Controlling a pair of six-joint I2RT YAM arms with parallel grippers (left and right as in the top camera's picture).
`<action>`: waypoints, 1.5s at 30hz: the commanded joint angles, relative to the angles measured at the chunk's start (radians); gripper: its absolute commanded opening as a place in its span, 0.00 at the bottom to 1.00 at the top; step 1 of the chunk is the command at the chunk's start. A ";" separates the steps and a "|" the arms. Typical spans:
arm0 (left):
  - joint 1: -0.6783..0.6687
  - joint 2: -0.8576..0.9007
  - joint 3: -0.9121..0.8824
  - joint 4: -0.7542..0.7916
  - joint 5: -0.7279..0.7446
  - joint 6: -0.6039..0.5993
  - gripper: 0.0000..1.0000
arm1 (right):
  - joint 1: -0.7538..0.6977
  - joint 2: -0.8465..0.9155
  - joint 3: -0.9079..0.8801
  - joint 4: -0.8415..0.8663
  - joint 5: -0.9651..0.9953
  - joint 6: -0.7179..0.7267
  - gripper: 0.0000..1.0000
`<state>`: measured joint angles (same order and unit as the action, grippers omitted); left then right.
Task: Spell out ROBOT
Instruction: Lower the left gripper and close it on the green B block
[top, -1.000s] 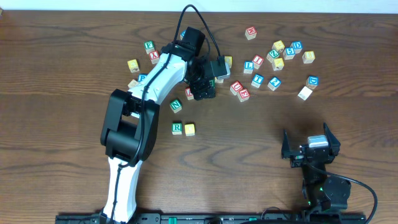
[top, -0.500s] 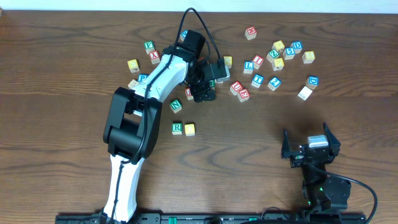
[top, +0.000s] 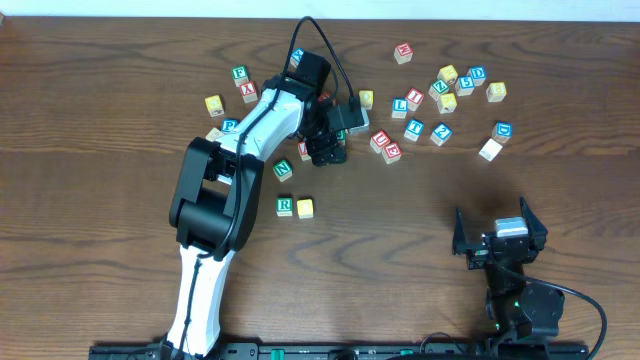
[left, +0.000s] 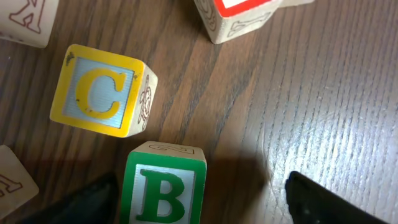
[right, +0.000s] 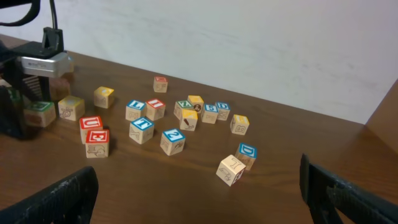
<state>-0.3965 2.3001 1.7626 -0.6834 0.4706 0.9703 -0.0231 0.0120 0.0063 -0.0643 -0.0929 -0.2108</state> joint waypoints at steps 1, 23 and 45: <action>-0.002 0.010 0.018 -0.003 0.020 -0.003 0.75 | -0.003 -0.005 -0.001 -0.005 0.004 0.016 0.99; -0.002 0.010 0.017 -0.003 0.020 -0.003 0.45 | -0.003 -0.005 -0.001 -0.005 0.004 0.016 0.99; -0.002 0.010 0.017 -0.002 0.020 -0.006 0.24 | -0.003 -0.005 -0.001 -0.005 0.004 0.016 0.99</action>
<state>-0.3962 2.3001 1.7626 -0.6823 0.4736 0.9653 -0.0231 0.0120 0.0063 -0.0647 -0.0929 -0.2108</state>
